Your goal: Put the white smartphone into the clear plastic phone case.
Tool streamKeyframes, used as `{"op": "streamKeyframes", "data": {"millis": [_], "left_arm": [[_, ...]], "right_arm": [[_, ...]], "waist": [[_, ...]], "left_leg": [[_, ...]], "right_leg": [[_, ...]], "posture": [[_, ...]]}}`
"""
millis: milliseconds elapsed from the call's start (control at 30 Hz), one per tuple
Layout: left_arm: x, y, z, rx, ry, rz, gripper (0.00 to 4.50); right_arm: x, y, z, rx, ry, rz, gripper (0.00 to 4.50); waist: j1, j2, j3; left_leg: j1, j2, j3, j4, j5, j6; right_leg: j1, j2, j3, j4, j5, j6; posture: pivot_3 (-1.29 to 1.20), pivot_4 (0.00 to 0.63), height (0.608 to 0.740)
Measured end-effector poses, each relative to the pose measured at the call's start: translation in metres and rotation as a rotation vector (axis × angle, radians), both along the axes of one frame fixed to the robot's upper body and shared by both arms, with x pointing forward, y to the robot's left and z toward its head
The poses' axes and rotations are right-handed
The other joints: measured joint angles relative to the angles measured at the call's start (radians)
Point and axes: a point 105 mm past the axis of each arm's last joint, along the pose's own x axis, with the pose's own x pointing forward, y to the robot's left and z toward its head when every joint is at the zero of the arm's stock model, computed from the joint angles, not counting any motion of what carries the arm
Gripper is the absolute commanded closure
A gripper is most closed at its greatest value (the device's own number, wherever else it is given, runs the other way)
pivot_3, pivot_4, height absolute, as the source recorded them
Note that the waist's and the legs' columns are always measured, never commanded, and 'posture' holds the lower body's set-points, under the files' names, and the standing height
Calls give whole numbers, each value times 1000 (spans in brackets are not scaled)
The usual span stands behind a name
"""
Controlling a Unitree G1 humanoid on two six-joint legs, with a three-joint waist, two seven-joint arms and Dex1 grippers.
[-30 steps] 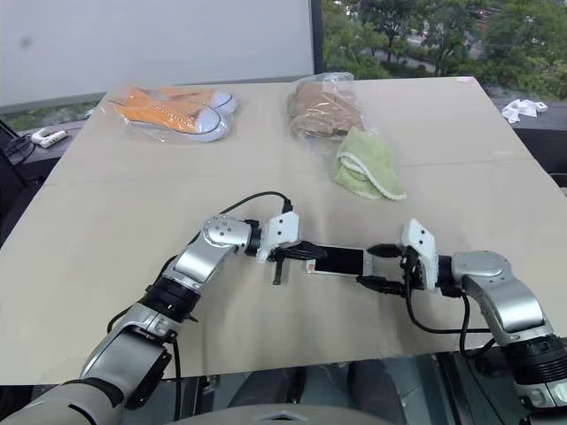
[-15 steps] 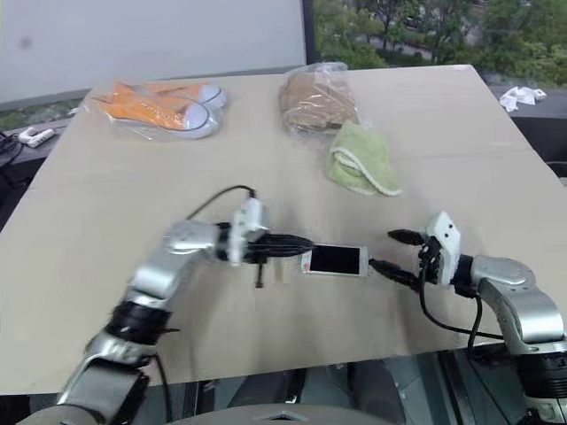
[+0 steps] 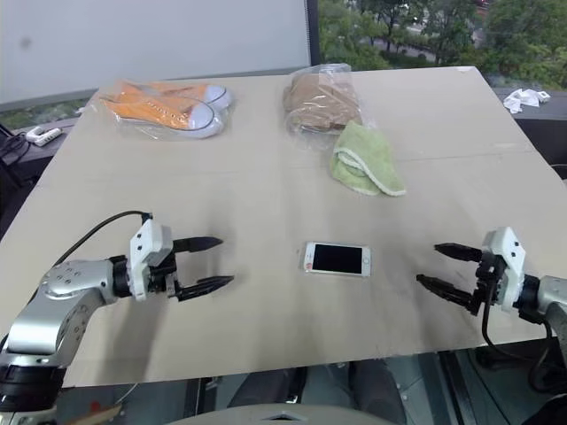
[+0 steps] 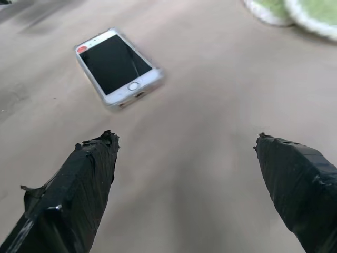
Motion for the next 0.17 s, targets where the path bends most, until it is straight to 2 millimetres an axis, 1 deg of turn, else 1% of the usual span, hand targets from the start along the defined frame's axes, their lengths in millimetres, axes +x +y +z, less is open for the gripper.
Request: {"op": "streamKeyframes", "data": {"millis": [100, 167], "left_arm": [[-2, 8, 2, 22, -19, 39, 37], [-1, 11, 3, 35, -31, 53, 37]], "right_arm": [[-4, -6, 1, -11, 31, 25, 0], [-6, -6, 2, -7, 31, 36, 0]], "waist": [[1, 0, 0], [0, 0, 0]], "left_leg": [[0, 0, 0, 0, 0, 0], [0, 0, 0, 0, 0, 0]], "right_leg": [[0, 0, 0, 0, 0, 0], [0, 0, 0, 0, 0, 0]], "posture": [[0, 150, 740], [0, 150, 740]]}}
